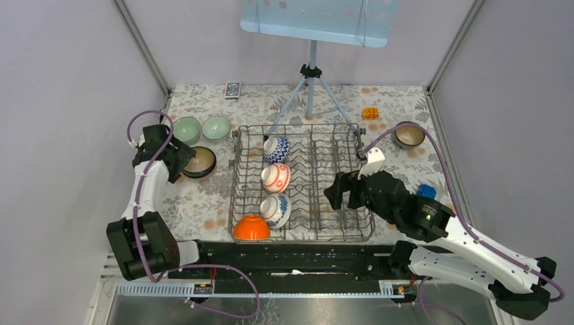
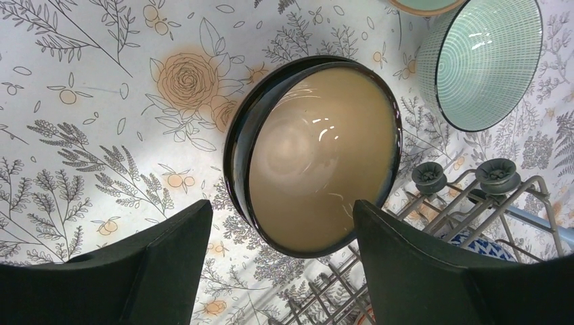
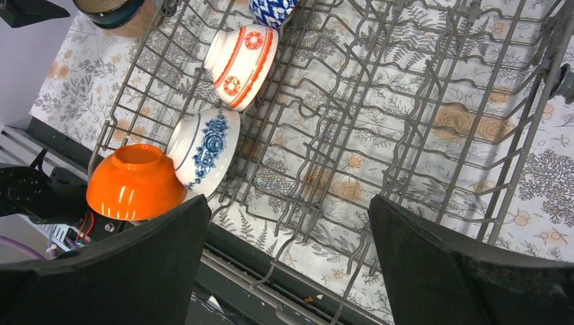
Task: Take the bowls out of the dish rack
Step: Place the bowl with the bowl.
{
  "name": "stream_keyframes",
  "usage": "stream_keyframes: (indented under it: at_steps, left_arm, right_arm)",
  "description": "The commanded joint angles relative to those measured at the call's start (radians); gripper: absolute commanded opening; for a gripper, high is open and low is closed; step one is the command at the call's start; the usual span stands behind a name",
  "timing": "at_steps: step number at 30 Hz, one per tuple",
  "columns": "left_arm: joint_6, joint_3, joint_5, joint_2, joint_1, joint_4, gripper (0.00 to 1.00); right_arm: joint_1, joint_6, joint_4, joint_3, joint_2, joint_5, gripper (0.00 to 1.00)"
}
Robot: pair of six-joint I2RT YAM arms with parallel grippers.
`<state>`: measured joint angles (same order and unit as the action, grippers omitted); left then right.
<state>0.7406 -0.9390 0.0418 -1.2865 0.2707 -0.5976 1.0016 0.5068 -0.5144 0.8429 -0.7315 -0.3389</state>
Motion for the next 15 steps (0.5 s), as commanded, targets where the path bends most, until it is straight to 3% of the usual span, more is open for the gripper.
stream_keyframes:
  at_steps: [1, 15]
  left_arm:
    - [-0.003, -0.029, 0.037, 0.054, -0.004, 0.003, 0.78]
    - [-0.007, 0.019, 0.1, 0.01, -0.004, 0.03, 0.29]
  right_arm:
    - [0.005, 0.012, 0.018, 0.003, -0.005, -0.008, 0.95]
    - [0.005, 0.006, 0.023, -0.011, 0.001, -0.018, 0.95]
